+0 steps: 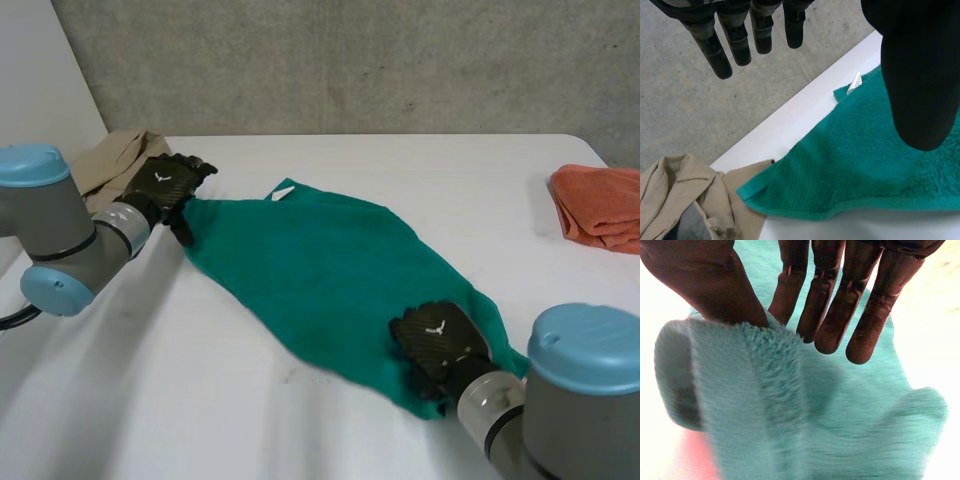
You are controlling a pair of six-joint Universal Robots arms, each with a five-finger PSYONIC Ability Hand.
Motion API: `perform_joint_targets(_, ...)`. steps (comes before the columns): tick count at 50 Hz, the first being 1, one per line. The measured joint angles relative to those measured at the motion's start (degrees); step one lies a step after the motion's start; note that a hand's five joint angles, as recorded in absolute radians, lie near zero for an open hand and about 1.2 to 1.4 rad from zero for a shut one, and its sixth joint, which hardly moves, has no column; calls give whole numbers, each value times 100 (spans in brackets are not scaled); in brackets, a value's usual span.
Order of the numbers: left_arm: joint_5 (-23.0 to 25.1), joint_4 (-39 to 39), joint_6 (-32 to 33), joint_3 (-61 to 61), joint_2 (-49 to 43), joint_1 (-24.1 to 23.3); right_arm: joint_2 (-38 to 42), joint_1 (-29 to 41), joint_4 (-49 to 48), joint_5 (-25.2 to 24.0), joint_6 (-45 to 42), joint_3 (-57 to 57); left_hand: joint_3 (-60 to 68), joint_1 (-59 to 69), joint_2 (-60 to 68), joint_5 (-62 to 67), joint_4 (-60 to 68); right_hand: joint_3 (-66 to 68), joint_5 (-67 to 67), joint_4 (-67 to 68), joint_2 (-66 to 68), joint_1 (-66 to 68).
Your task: Fold the laundry.
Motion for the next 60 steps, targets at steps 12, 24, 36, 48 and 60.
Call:
perform_joint_targets(12,61,-20,79,-157,-7,326,-515,-1699,62,-250,-2142,-306,0,0,0,0,0,0,0,1,0,0)
perform_joint_targets(24,221,-24,99,-210,-130,343,444,-2010,55,-313,-2434,-1452,122,214,179,54,150,0,0,3,0,0)
perform_joint_targets(36,536,-48,412,-296,-202,270,1080,-2054,49,-261,-2407,-2255,704,835,771,716,786,0,0,3,0,0)
perform_joint_targets(48,531,-109,732,-277,-294,276,1789,-2248,146,-118,-2416,-3227,704,835,772,715,786,0,0,4,-1,0)
perform_joint_targets(60,526,-122,1058,-182,-494,284,1877,-2194,251,7,-2376,-3364,704,835,772,715,786,0,1,4,0,0)
